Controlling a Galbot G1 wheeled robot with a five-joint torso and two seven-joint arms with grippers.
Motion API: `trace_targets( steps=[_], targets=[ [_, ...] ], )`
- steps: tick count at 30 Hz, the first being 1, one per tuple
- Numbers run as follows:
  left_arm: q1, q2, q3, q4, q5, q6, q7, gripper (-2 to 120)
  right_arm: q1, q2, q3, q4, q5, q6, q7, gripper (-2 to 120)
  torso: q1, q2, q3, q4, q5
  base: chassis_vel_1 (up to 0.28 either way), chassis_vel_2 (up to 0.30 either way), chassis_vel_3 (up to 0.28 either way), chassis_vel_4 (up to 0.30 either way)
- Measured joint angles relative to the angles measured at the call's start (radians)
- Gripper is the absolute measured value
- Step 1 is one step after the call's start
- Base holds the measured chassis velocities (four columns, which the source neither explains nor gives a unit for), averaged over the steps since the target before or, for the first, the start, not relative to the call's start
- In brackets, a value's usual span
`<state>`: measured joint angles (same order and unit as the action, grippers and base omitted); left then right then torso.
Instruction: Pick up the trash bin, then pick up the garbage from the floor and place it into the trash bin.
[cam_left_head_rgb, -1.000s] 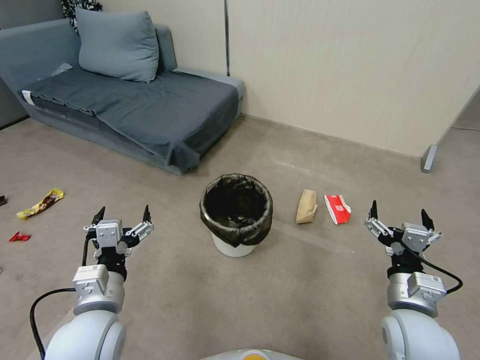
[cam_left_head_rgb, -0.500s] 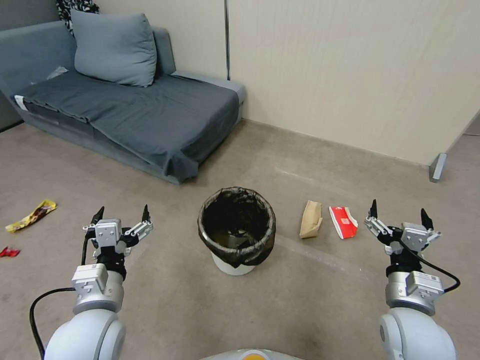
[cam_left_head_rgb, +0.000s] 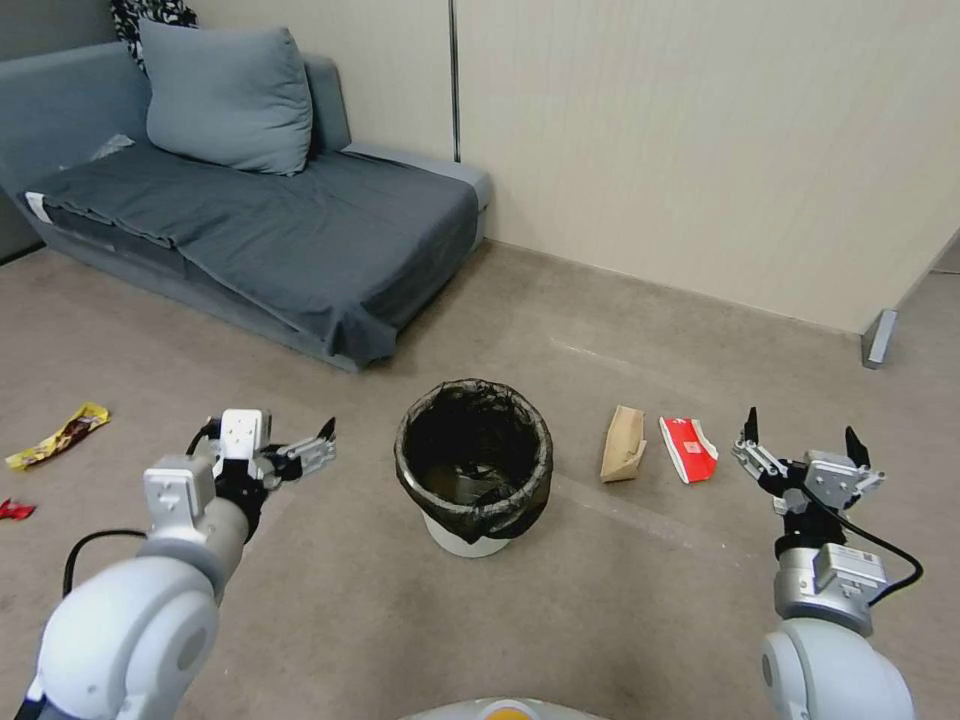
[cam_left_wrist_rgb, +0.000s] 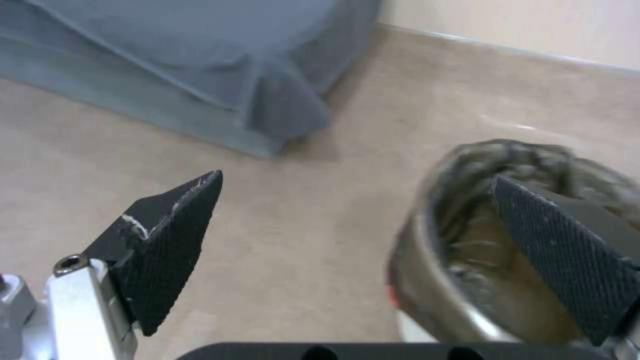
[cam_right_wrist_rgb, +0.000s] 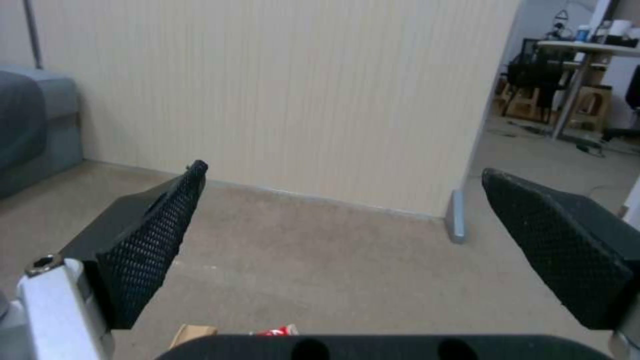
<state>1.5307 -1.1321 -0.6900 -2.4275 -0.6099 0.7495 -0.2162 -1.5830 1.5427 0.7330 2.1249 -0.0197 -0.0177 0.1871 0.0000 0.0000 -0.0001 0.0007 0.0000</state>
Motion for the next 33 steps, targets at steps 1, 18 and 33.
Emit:
trace_targets(
  steps=[1,18,33],
  targets=[
    [-0.016,0.015,0.019,0.009,-0.031,0.000,0.008,100,-0.002,-0.002,0.001,-0.001,0.000,-0.003,-0.001,100,0.000,0.000,0.000,-0.0005,0.0000,0.000,0.000,0.000,0.000],
    [-0.135,0.078,0.111,0.113,-0.151,-0.010,0.039,100,0.001,-0.073,0.010,-0.028,0.015,-0.014,0.014,100,0.000,0.000,0.000,-0.0007,0.0000,0.000,0.000,0.000,0.000],
    [-0.154,0.072,0.199,0.124,-0.171,-0.013,0.041,100,-0.030,-0.019,0.014,0.023,-0.028,-0.017,0.021,100,0.000,0.000,0.000,-0.0009,0.0000,0.000,0.000,0.000,0.000]
  ],
)
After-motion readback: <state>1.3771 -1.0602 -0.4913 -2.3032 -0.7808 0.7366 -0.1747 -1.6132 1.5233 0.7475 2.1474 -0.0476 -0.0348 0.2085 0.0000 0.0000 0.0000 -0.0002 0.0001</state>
